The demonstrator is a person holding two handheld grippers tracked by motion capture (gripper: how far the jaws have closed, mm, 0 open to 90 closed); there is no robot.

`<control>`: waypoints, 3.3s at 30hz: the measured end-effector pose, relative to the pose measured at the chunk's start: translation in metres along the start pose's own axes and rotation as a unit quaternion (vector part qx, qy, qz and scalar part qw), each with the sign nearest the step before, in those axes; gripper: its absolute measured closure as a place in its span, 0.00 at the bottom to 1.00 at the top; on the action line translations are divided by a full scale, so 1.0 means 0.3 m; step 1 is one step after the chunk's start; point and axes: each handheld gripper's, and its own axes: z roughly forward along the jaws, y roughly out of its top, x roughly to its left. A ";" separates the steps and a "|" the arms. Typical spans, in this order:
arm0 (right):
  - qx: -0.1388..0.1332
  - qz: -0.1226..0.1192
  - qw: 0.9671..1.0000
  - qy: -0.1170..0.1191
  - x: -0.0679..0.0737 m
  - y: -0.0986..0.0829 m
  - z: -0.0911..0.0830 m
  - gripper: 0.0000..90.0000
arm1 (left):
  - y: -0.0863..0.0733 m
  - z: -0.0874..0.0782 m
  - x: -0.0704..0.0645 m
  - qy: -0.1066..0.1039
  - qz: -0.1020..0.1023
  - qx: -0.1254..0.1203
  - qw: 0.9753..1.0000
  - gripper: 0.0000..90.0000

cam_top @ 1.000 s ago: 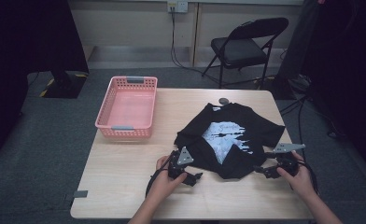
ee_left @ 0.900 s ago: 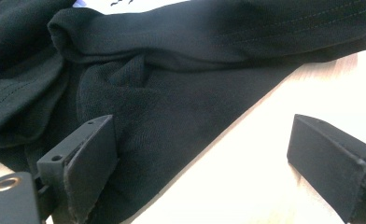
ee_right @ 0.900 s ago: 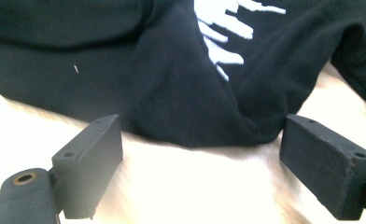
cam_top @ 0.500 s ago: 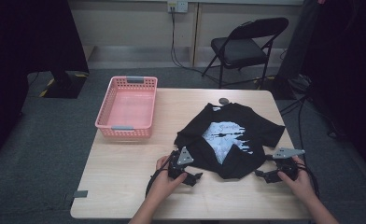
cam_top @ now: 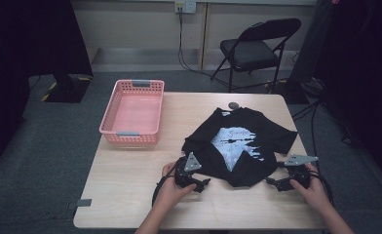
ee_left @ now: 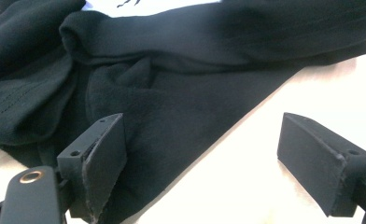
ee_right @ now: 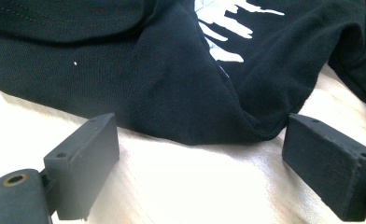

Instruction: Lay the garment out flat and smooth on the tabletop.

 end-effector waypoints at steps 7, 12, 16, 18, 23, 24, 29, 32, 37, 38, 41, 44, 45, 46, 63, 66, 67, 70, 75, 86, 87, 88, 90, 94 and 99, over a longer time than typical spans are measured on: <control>0.000 0.000 1.000 0.000 0.000 0.000 0.000 0.11 | 0.031 -0.034 0.020 0.009 -0.002 -0.014 1.000 0.18; 0.000 -0.001 1.000 0.001 0.000 0.000 0.000 0.11 | 0.067 -0.049 0.051 0.016 -0.002 -0.020 1.000 0.28; 0.000 -0.001 1.000 0.001 0.000 0.000 0.000 0.11 | 0.122 -0.048 0.101 0.026 -0.014 -0.037 0.999 0.36; 0.000 -0.001 1.000 0.001 0.000 0.000 0.000 0.11 | 0.153 -0.034 0.130 0.041 -0.019 -0.035 0.998 0.42; 0.000 -0.001 1.000 0.002 0.000 0.000 0.000 0.11 | 0.234 0.068 0.201 0.059 -0.025 -0.006 0.998 0.59; 0.000 -0.001 1.000 0.002 0.000 0.000 0.000 0.11 | 0.234 0.068 0.201 0.059 -0.025 -0.006 0.998 0.59; 0.000 -0.002 1.000 0.003 0.001 0.000 0.000 0.11 | 0.262 0.146 0.251 0.068 -0.025 0.036 0.997 0.65; 0.000 -0.002 1.000 0.003 0.001 0.000 0.000 0.11 | 0.262 0.158 0.254 0.057 -0.026 0.031 0.998 0.65; 0.000 -0.002 1.000 0.003 0.002 -0.001 -0.001 0.11 | 0.258 0.182 0.264 0.059 -0.029 0.044 0.997 0.67; 0.000 -0.002 1.000 0.003 0.002 -0.001 -0.001 0.11 | 0.255 0.185 0.268 0.055 -0.033 0.045 0.997 0.67; 0.000 -0.002 1.000 0.003 0.002 -0.001 -0.001 0.11 | 0.256 0.190 0.287 0.066 -0.039 0.048 0.996 0.79; 0.000 -0.002 1.000 0.003 0.002 -0.001 -0.001 0.11 | 0.266 0.178 0.318 0.073 -0.064 0.037 0.995 0.94; 0.000 -0.002 1.000 0.003 0.002 -0.001 -0.001 0.11 | 0.271 0.172 0.329 0.077 -0.068 0.034 0.994 0.94; 0.000 -0.002 1.000 0.003 0.002 -0.001 -0.001 0.11 | 0.275 0.165 0.340 0.080 -0.073 0.032 0.994 0.96; 0.000 -0.002 1.000 0.003 0.002 -0.001 -0.001 0.11 | 0.278 0.105 0.409 0.163 -0.132 -0.028 0.977 0.45; 0.000 -0.003 1.000 0.004 0.002 -0.001 -0.001 0.11 | 0.296 0.109 0.335 0.128 -0.094 -0.030 0.987 0.49; 0.000 -0.003 1.000 0.004 0.002 -0.001 -0.001 0.11 | 0.300 0.112 0.314 0.122 -0.087 -0.035 0.988 0.49; 0.000 -0.003 1.000 0.004 0.002 -0.001 -0.001 0.11 | 0.303 0.144 0.275 0.092 -0.079 -0.024 0.992 0.50; 0.000 -0.003 1.000 0.004 0.002 -0.001 -0.001 0.11 | 0.276 0.216 0.288 0.092 -0.082 0.018 0.992 0.53; 0.000 -0.003 1.000 0.004 0.002 -0.001 -0.001 0.11 | 0.269 0.290 0.317 0.105 -0.080 0.063 0.989 0.68; 0.000 -0.003 1.000 0.004 0.002 -0.001 -0.001 0.11 | 0.269 0.290 0.317 0.105 -0.080 0.063 0.989 0.70; 0.000 -0.003 1.000 0.004 0.003 -0.001 -0.001 0.11 | 0.272 0.292 0.319 0.107 -0.084 0.065 0.989 0.72; 0.000 -0.003 1.000 0.004 0.003 -0.001 -0.001 0.11 | 0.279 0.294 0.322 0.108 -0.080 0.073 0.988 0.74; 0.000 -0.003 1.000 0.004 0.003 -0.001 0.000 0.11 | 0.282 0.292 0.330 0.108 -0.076 0.078 0.988 0.92; 0.000 -0.003 1.000 0.005 0.003 -0.001 -0.001 0.11 | 0.289 0.271 0.337 0.103 -0.086 0.074 0.988 0.94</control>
